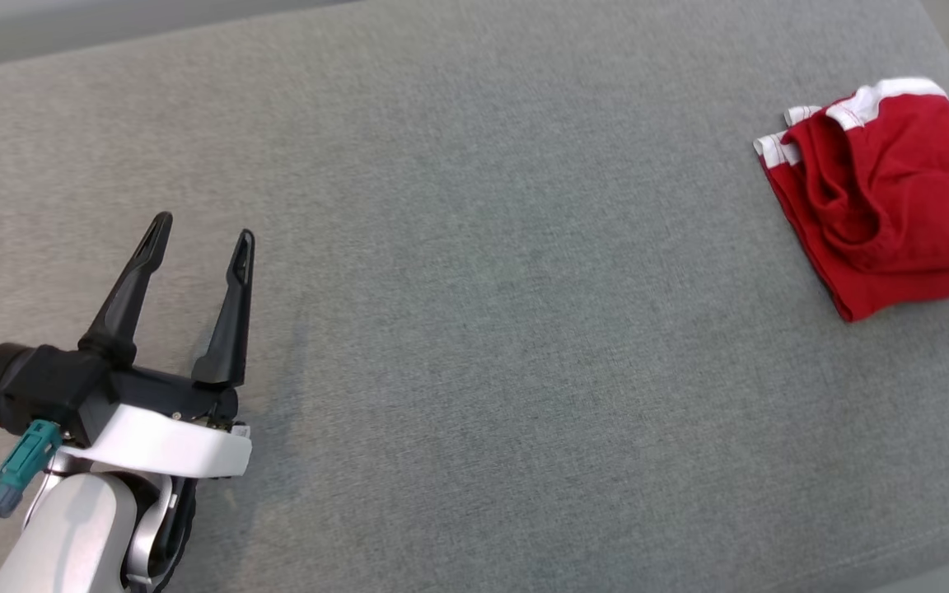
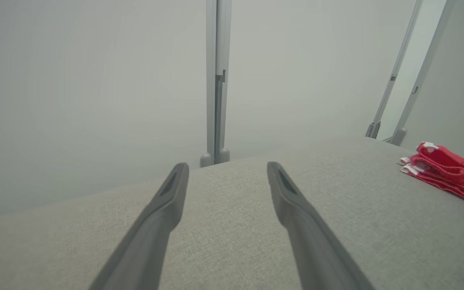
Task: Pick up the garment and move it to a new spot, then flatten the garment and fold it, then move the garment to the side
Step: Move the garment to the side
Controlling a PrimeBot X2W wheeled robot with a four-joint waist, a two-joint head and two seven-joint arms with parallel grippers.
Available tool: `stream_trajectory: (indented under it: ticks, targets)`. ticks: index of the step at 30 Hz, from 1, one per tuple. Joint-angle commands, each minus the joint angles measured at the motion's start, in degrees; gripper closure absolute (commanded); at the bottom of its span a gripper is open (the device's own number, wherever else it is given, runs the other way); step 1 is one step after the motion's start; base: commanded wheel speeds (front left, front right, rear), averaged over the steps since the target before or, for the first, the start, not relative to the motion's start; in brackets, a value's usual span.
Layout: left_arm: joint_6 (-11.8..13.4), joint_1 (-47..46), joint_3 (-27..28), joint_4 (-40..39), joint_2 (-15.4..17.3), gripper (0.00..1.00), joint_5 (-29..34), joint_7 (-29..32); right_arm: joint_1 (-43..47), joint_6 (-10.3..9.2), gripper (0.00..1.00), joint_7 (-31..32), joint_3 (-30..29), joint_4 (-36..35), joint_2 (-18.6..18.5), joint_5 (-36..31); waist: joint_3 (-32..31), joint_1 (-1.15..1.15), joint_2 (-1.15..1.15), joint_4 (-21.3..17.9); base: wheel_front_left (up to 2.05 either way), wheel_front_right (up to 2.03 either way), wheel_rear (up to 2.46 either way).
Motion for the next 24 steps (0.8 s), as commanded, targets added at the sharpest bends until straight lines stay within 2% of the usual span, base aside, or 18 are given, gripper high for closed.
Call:
stream_trajectory:
  ticks: [1, 7, 10, 13, 17, 24]
  targets:
    - [0.62, 0.88, 0.49, 0.44, 0.01, 0.0, -0.46, -0.52, 2.46, -0.01, 0.0, -0.52, -2.04, -2.78, 1.42, -1.79, -2.47, 0.0, 0.0, 1.99, 0.0, 0.0, 0.0]
    - [1.92, 3.15, 1.78, 1.61, -1.17, 0.0, -1.58, -1.44, 12.65, -0.01, 0.0, -0.35, -9.21, -19.09, 10.28, -9.42, -6.46, 0.0, 0.0, 5.64, 0.0, 0.0, 0.0]
    - [2.57, 4.46, 2.38, 2.04, -1.64, 0.0, -2.08, -1.85, 17.58, -0.01, 0.0, 1.12, -10.27, -27.22, 15.25, -12.46, -8.22, 0.0, 0.0, 7.41, 0.0, 0.0, 0.0]
    - [3.37, 5.8, 3.1, 2.59, -2.39, 0.0, -2.57, -2.11, 22.37, -0.01, 0.0, 2.95, -9.22, -33.32, 18.52, -14.35, -10.03, 0.0, 0.0, 9.15, 0.0, 0.0, 0.0]
    - [4.28, 7.81, 4.18, 3.5, -3.05, 0.0, -3.0, -2.54, 27.81, -0.01, 0.0, 4.62, -6.9, -38.09, 20.49, -15.16, -12.61, 0.0, 0.0, 11.1, 0.0, 0.0, 0.0]
    - [4.95, 11.21, 5.02, 4.42, -3.97, 0.0, -3.02, -2.87, 34.31, -0.01, 0.0, 5.86, -3.84, -39.22, 21.24, -15.05, -16.55, 0.0, 0.0, 13.3, 0.0, 0.0, 0.0]
